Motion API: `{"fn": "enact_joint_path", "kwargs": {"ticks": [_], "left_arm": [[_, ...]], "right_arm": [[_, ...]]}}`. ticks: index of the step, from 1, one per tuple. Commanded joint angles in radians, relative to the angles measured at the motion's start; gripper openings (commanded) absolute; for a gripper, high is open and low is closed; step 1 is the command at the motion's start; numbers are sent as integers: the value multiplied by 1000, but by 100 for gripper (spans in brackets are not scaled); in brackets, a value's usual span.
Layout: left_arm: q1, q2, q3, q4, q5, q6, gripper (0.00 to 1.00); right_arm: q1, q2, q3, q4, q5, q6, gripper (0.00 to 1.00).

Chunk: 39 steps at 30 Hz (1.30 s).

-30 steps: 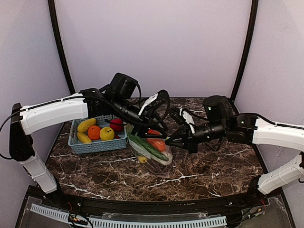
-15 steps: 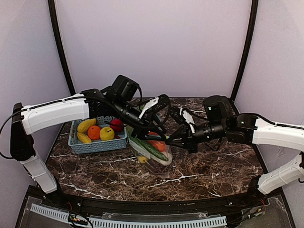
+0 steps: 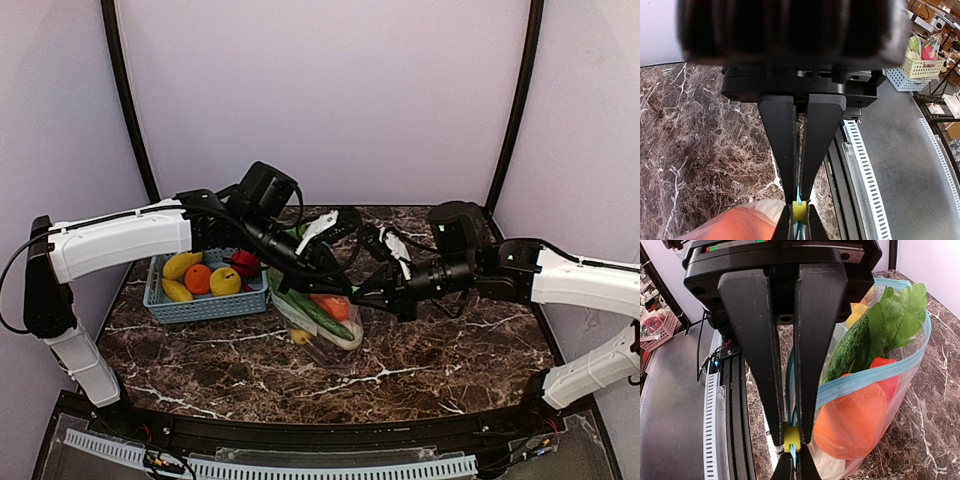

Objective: Place the food in the zip-top bag and seal the zipper
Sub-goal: Zip the zipper of the food storage bag.

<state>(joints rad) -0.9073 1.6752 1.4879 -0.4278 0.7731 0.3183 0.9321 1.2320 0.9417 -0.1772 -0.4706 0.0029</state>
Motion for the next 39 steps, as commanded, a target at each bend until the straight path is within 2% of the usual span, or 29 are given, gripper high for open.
{"fn": "enact_joint_path", "kwargs": {"ticks": [1, 10, 24, 39], "left_arm": [[-4, 8, 15, -61, -20, 20, 1], [-4, -18, 28, -109, -106, 59, 1], [-1, -55, 51, -157, -246, 112, 1], [45, -77, 37, -167, -277, 116, 1]], "right_arm": [[-4, -22, -3, 72, 16, 23, 0], [-9, -59, -18, 39, 129, 44, 0], [-12, -121, -44, 17, 180, 46, 0], [-12, -129, -35, -8, 233, 49, 0]]}}
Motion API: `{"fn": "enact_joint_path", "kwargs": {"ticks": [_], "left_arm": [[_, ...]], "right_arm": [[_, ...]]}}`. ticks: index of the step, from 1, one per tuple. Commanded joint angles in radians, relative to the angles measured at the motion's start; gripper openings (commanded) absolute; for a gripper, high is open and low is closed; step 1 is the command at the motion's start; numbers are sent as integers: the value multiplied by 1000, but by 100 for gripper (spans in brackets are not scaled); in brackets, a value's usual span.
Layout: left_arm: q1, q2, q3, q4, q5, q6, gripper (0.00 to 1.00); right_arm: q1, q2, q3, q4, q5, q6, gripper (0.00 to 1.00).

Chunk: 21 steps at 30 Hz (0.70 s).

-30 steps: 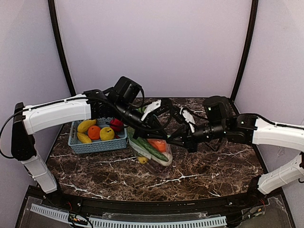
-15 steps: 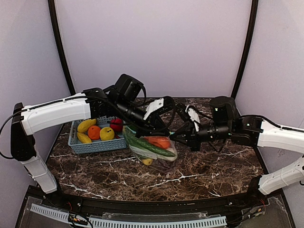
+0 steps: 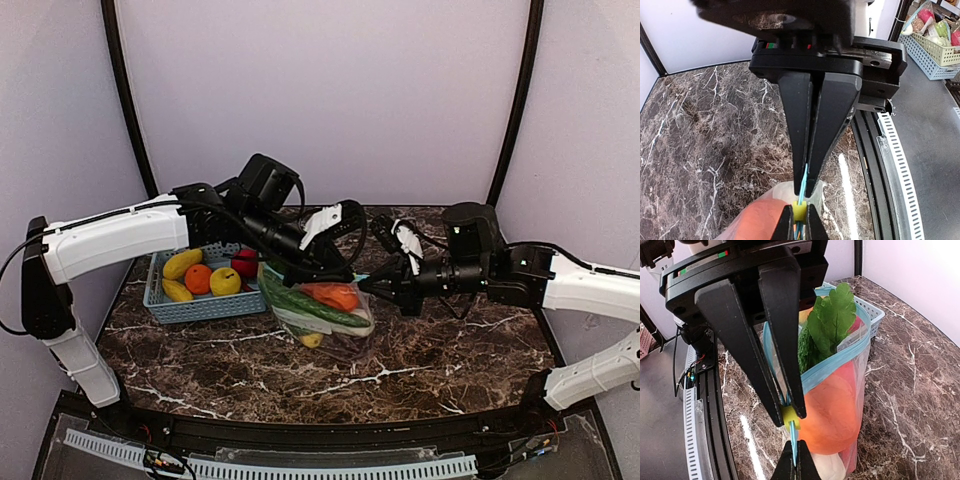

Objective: Place the food in the zip-top bag and seal the zipper
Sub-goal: Zip the zipper of the food storage bag.

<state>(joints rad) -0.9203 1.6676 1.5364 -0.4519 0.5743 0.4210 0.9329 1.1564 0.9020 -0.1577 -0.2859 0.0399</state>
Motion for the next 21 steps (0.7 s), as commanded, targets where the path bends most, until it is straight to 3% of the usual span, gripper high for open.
{"fn": "enact_joint_path", "kwargs": {"ticks": [1, 21], "left_arm": [[61, -71, -15, -142, -81, 13, 1], [122, -162, -142, -128, -155, 15, 1]], "right_arm": [[-13, -55, 4, -28, 54, 12, 0], [-29, -64, -8, -35, 155, 53, 0]]}}
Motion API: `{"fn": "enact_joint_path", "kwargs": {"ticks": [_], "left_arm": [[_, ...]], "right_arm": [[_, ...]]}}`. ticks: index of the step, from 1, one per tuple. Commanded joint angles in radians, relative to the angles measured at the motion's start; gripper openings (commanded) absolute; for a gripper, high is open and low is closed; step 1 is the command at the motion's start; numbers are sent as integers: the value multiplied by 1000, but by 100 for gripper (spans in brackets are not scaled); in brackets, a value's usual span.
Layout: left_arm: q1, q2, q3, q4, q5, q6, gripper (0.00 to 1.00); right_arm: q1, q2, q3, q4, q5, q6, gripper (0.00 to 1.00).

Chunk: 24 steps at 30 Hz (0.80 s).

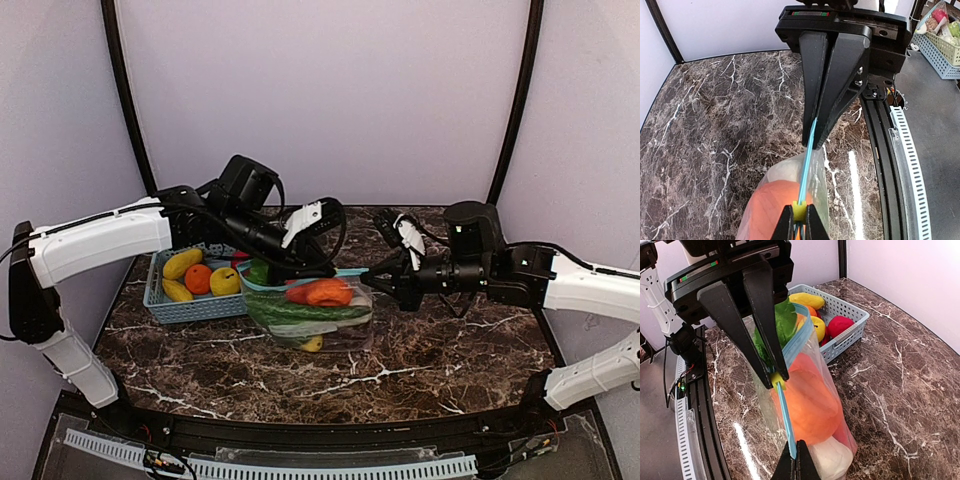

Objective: Place the food in the zip-top bag and seal the zipper
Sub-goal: Zip the zipper of the food storage bag.

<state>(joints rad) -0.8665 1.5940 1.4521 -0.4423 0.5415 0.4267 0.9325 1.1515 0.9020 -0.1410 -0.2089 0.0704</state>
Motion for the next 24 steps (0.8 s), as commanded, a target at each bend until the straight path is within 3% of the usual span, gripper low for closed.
{"fn": "enact_joint_path", "kwargs": {"ticks": [1, 8, 9, 12, 14, 19, 24], "left_arm": [[69, -92, -70, -132, -126, 8, 1], [69, -81, -90, -85, -5, -47, 1], [69, -75, -95, -77, 2, -52, 1], [69, -74, -113, -38, 33, -75, 1], [69, -79, -126, -18, 52, -88, 1], [69, -98, -158, 19, 72, -105, 1], [69, -111, -175, 48, 106, -117, 1]], "right_arm": [[-30, -58, -7, -51, 62, 21, 0], [-29, -20, 39, -36, -165, 8, 0], [-29, -16, 48, -38, -185, 9, 9], [-29, -27, 61, -42, -174, 18, 47], [-29, -43, 61, -47, -137, 18, 61], [-32, -40, 74, -61, -127, 6, 71], [-47, 43, 114, -49, -148, 3, 72]]}}
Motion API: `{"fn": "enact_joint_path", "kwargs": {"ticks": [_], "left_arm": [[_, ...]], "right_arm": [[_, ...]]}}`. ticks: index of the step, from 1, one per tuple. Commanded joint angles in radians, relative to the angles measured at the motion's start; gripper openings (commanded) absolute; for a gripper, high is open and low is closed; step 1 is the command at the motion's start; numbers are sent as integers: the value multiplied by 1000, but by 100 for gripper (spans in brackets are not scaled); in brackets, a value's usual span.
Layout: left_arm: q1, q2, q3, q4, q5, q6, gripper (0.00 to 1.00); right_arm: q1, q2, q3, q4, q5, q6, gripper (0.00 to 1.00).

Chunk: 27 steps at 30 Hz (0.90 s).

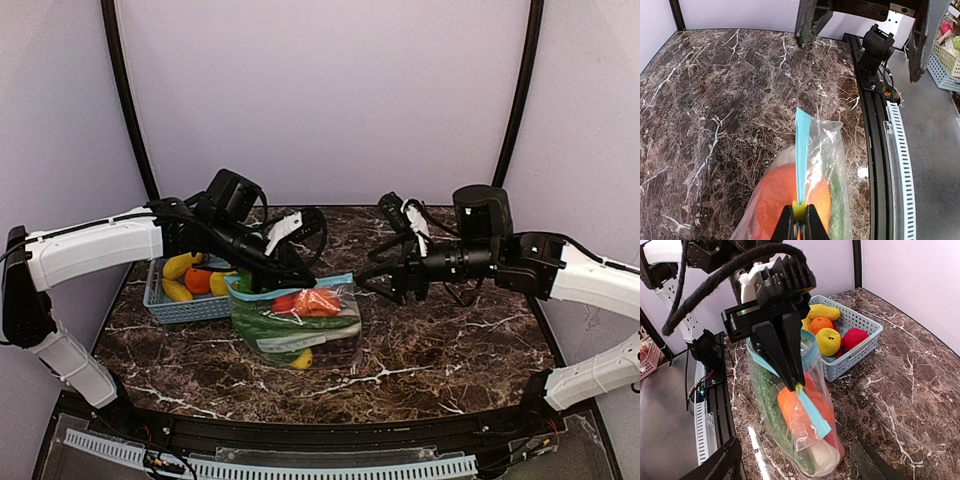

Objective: Place the food in the zip-top bag and seal the zipper
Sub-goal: Zip the zipper of the food storage bag, then hold the zipper from the zipper food storage bag.

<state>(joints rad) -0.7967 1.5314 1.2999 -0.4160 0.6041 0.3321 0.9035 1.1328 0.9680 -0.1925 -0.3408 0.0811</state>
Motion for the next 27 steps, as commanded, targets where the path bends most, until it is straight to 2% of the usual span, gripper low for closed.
{"fn": "enact_joint_path", "kwargs": {"ticks": [1, 8, 16, 20, 23, 25, 27], "left_arm": [[-1, -53, -24, 28, 50, -26, 1], [-1, -81, -53, 74, 69, -47, 1], [-1, -80, -57, 77, 76, -50, 1], [-1, -84, -60, 80, 75, -51, 1], [-1, -87, -63, 83, 73, -52, 1], [-1, -87, -63, 85, 73, -52, 1], [-1, -88, -65, 87, 73, -53, 1]], "right_arm": [[-23, 81, 62, 8, -32, -6, 72], [-34, 221, 138, 51, -175, -7, 70], [-34, 283, 160, 91, -278, 17, 37], [-35, 302, 157, 93, -293, 20, 27], [-35, 310, 155, 93, -302, 21, 25], [-35, 313, 155, 93, -303, 20, 20], [-35, 315, 156, 93, -301, 21, 10]]}}
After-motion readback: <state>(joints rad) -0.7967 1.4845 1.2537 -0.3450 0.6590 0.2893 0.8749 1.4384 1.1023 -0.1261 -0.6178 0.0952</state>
